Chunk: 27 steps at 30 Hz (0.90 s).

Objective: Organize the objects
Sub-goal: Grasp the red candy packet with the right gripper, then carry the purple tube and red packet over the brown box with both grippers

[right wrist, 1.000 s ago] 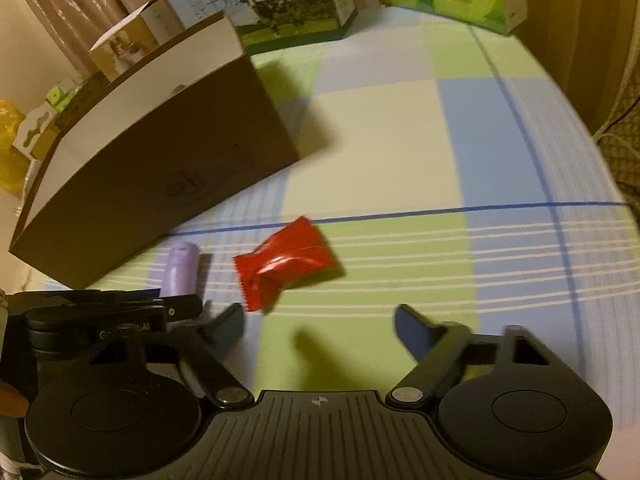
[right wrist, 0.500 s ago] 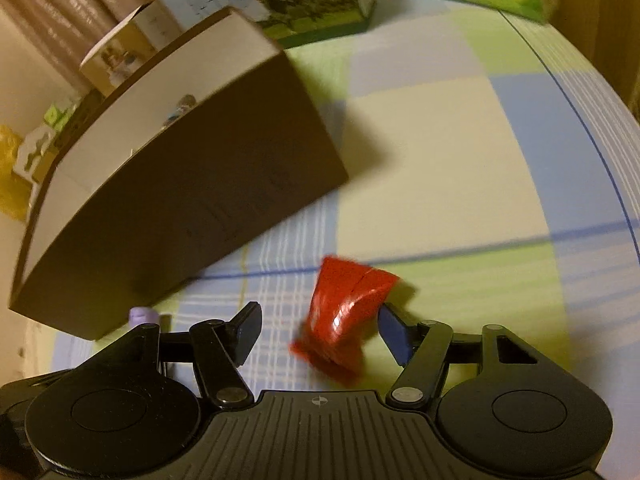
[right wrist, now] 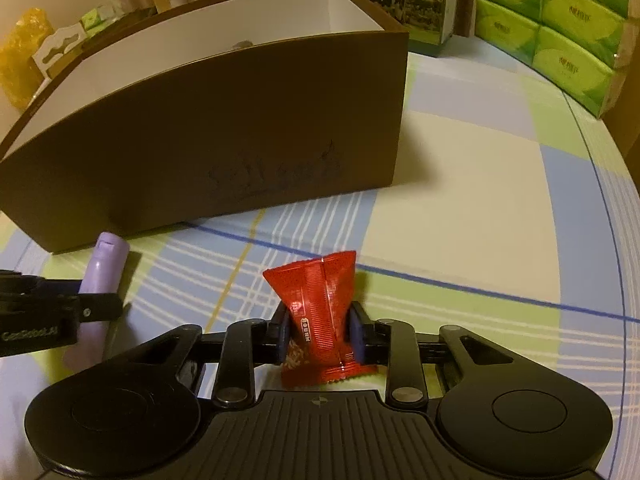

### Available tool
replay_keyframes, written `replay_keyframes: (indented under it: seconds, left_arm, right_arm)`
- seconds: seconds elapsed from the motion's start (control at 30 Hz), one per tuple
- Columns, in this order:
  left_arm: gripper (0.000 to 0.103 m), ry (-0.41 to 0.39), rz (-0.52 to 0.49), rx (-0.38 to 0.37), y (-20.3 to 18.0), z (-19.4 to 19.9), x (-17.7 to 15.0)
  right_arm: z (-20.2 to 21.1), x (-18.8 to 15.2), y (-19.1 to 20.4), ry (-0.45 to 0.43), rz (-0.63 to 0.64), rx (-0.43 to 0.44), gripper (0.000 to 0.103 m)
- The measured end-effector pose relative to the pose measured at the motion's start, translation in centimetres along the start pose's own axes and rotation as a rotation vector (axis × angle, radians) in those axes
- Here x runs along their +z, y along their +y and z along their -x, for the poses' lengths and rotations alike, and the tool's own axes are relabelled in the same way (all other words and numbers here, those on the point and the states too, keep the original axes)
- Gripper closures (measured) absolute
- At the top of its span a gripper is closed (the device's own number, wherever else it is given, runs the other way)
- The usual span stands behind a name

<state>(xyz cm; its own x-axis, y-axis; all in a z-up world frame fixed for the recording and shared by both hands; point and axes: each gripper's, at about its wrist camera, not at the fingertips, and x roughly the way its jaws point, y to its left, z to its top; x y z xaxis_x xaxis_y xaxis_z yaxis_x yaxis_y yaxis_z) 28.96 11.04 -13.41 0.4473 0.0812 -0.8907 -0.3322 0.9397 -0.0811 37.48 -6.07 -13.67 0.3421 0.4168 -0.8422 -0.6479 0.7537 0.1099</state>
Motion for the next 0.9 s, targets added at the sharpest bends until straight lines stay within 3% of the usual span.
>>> replay_keyframes:
  seconds: [0.37, 0.9]
  left_arm:
    - [0.074, 0.011, -0.036, -0.009, -0.6, 1.0, -1.7]
    - [0.073, 0.052, -0.098, -0.027, 0.3, 5.2, -8.7]
  right_arm:
    - [1.9, -2.8, 1.5, 0.024, 0.045, 0.067, 0.077]
    - [4.1, -7.9, 4.8, 0.054, 0.139, 0.144, 0.077]
